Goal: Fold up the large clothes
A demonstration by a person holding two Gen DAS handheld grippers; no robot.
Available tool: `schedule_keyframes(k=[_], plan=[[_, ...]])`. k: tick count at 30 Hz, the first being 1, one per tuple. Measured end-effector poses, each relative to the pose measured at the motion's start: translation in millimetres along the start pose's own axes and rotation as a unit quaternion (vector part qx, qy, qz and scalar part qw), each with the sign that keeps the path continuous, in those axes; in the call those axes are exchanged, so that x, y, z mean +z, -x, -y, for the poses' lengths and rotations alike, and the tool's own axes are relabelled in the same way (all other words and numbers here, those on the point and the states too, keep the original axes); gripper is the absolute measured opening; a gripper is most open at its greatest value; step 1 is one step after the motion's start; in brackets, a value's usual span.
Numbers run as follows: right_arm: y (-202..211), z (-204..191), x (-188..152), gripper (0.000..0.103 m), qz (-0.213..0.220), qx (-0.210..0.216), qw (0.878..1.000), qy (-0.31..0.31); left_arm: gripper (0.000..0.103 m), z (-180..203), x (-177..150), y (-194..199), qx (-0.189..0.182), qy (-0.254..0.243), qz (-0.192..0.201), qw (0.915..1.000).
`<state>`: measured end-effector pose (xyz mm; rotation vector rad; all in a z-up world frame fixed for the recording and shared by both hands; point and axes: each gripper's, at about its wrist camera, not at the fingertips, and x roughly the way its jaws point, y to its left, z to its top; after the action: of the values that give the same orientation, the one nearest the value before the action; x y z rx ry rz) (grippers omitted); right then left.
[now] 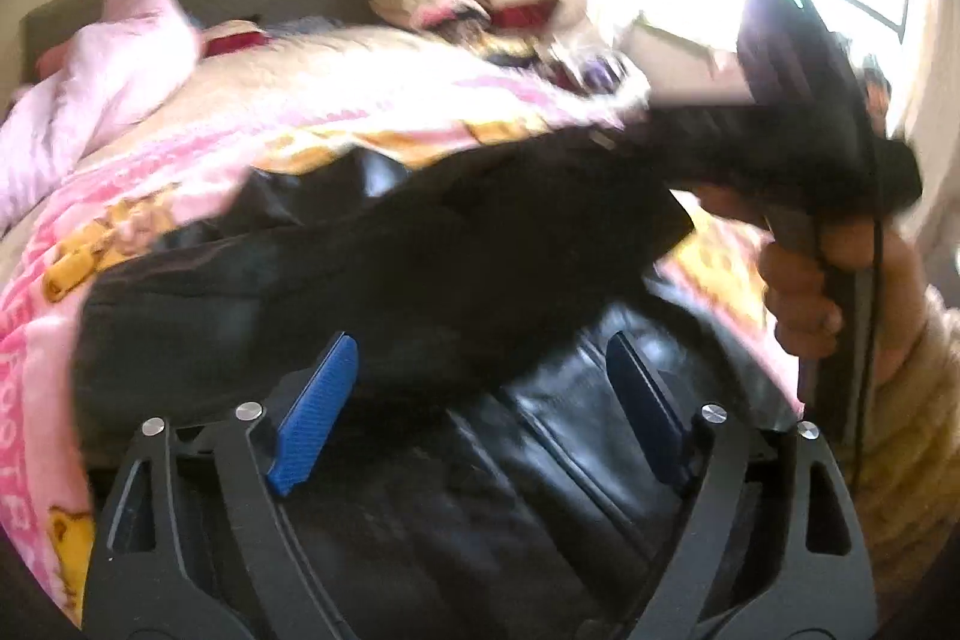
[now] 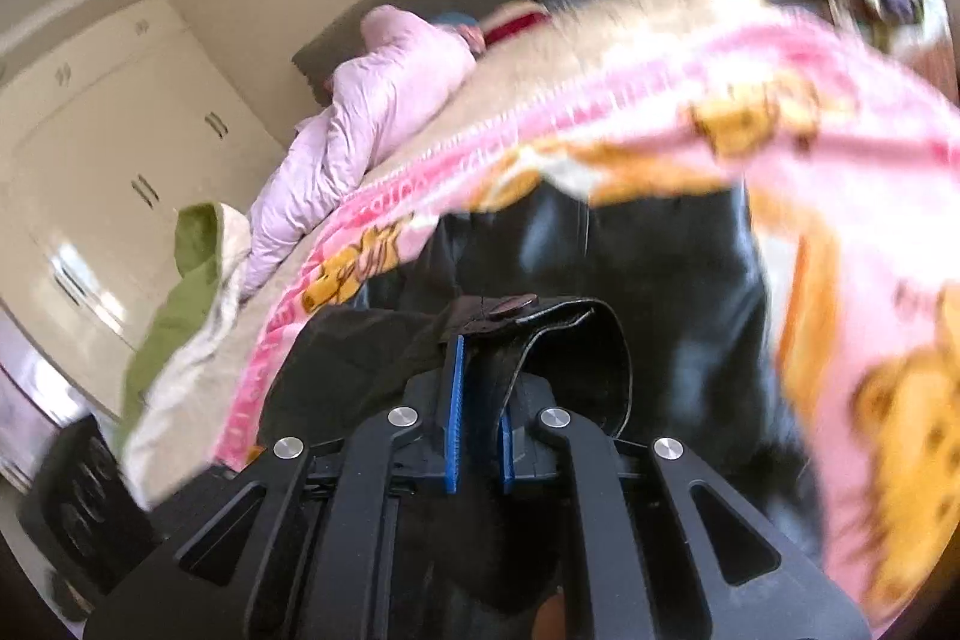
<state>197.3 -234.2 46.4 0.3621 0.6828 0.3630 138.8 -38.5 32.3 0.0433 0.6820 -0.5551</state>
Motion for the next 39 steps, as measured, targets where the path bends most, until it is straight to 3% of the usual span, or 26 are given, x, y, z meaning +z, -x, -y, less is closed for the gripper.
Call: schedule_keyframes(k=[3,6,9,10,13,15,17,19,21,28,30,31,33,36,39], plan=[[1.3,-7.4,12.8,0.009,0.01,-0.004,0.999,0.037,0.078,-58.3,9.7,14.4,0.038,0.09,0.026,0.9949],[4.6,-10.2,15.7,0.009,0.016,-0.019,0.997,0.075,0.074,-117.3,4.4,18.6,0.101,0.176,0.034,0.9787],[0.6,-7.6,13.9,0.009,0.011,-0.03,0.996,0.085,0.037,-159.3,-11.7,21.4,0.109,0.25,0.049,0.9609],[-0.6,-5.5,13.2,0.009,0.009,-0.032,0.996,0.084,0.025,-166.4,-15.1,21.2,0.104,0.259,0.051,0.9589],[-4.2,1.0,10.9,0.009,0.005,-0.038,0.996,0.078,0.003,-178.0,-18.0,12.5,0.079,0.276,0.049,0.9566],[-4.7,6.0,10.1,0.009,0.004,-0.042,0.996,0.077,0.002,-172.2,-19.4,5.7,0.065,0.275,0.041,0.9584],[-3.9,9.0,8.9,0.009,0.005,-0.047,0.996,0.077,0.002,-165.1,-21.0,-9.7,0.073,0.261,0.008,0.9626],[-3.2,12.0,8.4,0.009,0.007,-0.052,0.996,0.076,0.002,-163.2,-31.7,-37.1,0.071,0.269,-0.043,0.9594],[-5.6,15.7,6.7,0.008,0.0,-0.053,0.996,0.07,0.002,-161.6,-44.9,-55.8,0.066,0.275,-0.067,0.9568],[-26.5,34.7,-6.2,0.009,-0.042,-0.105,0.992,0.055,0.002,-155.3,-46.8,-60.6,0.088,0.255,-0.07,0.9604],[-29.7,42.1,-9.0,0.013,-0.063,-0.113,0.991,0.043,0.002,-156.1,-45.7,-60.7,0.087,0.255,-0.069,0.9606],[-28.0,45.7,-9.6,0.022,-0.068,-0.121,0.99,0.033,0.002,-157.0,-45.3,-61.3,0.087,0.255,-0.069,0.9605],[-19.1,48.9,-9.0,0.026,-0.061,-0.125,0.99,0.02,0.002,-157.8,-44.8,-61.2,0.087,0.255,-0.069,0.9605],[0.2,42.8,-3.6,0.033,-0.013,-0.15,0.988,0.019,0.002,-158.0,-44.4,-62.1,0.089,0.253,-0.07,0.9607],[5.3,23.5,3.4,0.033,0.022,-0.15,0.988,0.035,0.002,-157.5,-43.7,-61.6,0.09,0.252,-0.072,0.9609]])
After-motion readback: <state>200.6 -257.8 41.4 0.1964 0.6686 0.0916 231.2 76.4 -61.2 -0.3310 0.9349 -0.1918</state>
